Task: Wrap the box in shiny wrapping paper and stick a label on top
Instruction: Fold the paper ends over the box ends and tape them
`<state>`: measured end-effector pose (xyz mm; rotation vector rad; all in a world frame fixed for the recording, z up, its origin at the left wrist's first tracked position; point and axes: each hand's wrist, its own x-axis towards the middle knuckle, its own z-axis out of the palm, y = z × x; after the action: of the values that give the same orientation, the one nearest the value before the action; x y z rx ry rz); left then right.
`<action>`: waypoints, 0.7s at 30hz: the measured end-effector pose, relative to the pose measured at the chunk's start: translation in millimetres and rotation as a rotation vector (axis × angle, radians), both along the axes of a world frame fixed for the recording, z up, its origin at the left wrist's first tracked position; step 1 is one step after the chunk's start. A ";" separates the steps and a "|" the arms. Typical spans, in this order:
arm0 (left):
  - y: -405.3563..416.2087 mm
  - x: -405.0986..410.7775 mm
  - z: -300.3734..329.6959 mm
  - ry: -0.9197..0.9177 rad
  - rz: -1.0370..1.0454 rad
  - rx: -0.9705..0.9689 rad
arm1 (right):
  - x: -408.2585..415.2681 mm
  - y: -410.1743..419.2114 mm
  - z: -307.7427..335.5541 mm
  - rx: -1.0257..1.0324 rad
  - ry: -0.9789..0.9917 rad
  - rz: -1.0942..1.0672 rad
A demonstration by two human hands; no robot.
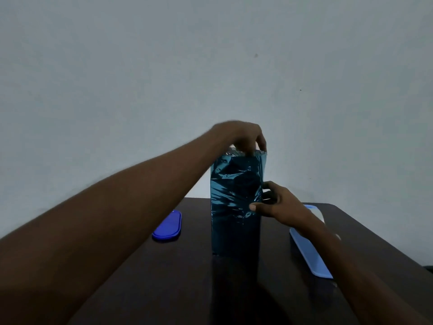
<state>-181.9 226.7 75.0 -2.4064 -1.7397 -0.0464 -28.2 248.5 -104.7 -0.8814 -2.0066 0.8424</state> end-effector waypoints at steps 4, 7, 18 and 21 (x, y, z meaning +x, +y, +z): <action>7.7 5.3 -15.7 -0.116 -0.131 0.310 | 0.1 0.9 0.1 0.005 -0.003 0.002; 12.7 1.9 -14.5 -0.232 -0.173 0.334 | 0.4 1.7 0.7 -0.009 0.006 0.012; 17.4 -39.9 -7.6 -0.052 0.072 0.173 | 1.5 -0.7 1.5 -0.083 0.069 0.085; 20.8 -42.5 -14.1 -0.136 0.027 0.279 | 4.0 -1.5 0.6 -0.090 0.071 0.103</action>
<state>-224.5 247.4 60.9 -2.2221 -1.6911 -0.4285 -24.2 246.9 -104.1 -0.7915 -1.9786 1.0152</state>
